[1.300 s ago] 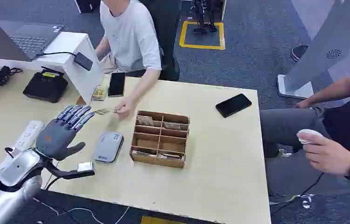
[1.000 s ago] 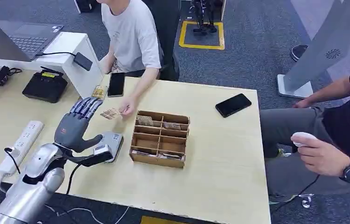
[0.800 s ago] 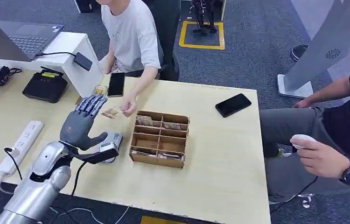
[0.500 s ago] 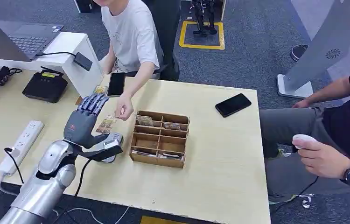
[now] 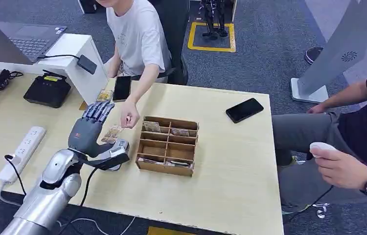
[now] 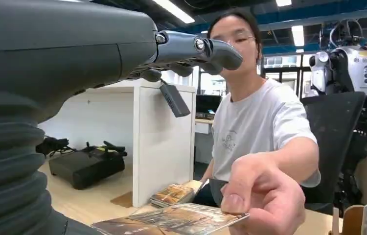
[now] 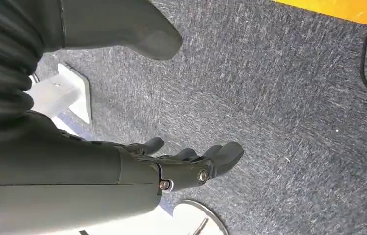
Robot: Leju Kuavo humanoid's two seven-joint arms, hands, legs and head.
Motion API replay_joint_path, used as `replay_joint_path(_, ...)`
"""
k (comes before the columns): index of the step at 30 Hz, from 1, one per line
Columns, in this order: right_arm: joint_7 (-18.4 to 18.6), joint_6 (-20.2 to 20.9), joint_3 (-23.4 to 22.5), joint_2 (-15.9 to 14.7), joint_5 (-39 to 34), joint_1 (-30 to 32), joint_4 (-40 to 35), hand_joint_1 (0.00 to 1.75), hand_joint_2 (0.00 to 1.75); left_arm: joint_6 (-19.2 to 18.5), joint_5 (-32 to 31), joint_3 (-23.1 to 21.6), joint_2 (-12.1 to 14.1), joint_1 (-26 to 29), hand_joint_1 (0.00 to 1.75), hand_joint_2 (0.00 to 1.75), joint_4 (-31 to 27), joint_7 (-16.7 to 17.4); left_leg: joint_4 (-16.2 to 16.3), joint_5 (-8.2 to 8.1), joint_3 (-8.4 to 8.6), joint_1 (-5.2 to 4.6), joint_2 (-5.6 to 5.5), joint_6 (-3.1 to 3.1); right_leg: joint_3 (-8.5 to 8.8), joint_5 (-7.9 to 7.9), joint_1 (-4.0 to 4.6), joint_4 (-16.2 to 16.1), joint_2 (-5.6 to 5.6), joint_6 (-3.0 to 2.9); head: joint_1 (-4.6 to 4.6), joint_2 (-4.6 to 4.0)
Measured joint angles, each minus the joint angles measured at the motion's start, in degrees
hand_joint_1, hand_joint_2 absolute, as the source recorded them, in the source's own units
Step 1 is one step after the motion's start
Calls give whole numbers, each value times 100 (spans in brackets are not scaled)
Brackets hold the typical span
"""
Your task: Pass the card to the sensor for recognition and then transmit it.
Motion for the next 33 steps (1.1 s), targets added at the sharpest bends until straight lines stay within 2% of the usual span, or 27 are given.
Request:
replay_joint_path(1, 0, 0, 0, 0, 0, 0, 0, 0, 175, 0, 0, 0, 2, 0, 35, 175, 2, -4, 0, 0, 0, 0, 0, 0, 0, 0, 0, 0, 0, 0, 2, 0)
replay_joint_path(2, 0, 0, 0, 0, 0, 0, 2, 0, 175, 0, 0, 0, 2, 0, 171, 175, 2, -9, 0, 0, 0, 0, 0, 0, 0, 0, 0, 0, 0, 0, 2, 0)
replay_joint_path(27, 7, -42, 0, 0, -17, -1, 2, 0, 175, 24, 507, 159, -4, 95, 175, 175, -4, -225, 0, 0, -2, 0, 0, 0, 0, 0, 0, 0, -1, 0, 2, 0)
replay_joint_path(30, 7, -42, 0, 0, -4, -2, 2, 0, 175, 42, 752, 195, -11, 132, 175, 175, -24, -405, 0, 0, -2, 0, -1, 0, 1, 0, 0, 0, -1, 0, 0, 0)
replay_joint_path(33, 7, -55, 0, 0, -2, 0, 2, 0, 175, -44, 1339, 291, -72, 216, 175, 175, -142, -638, 0, 0, -1, 0, 0, 0, 0, 0, 0, 0, -1, 0, 2, 0)
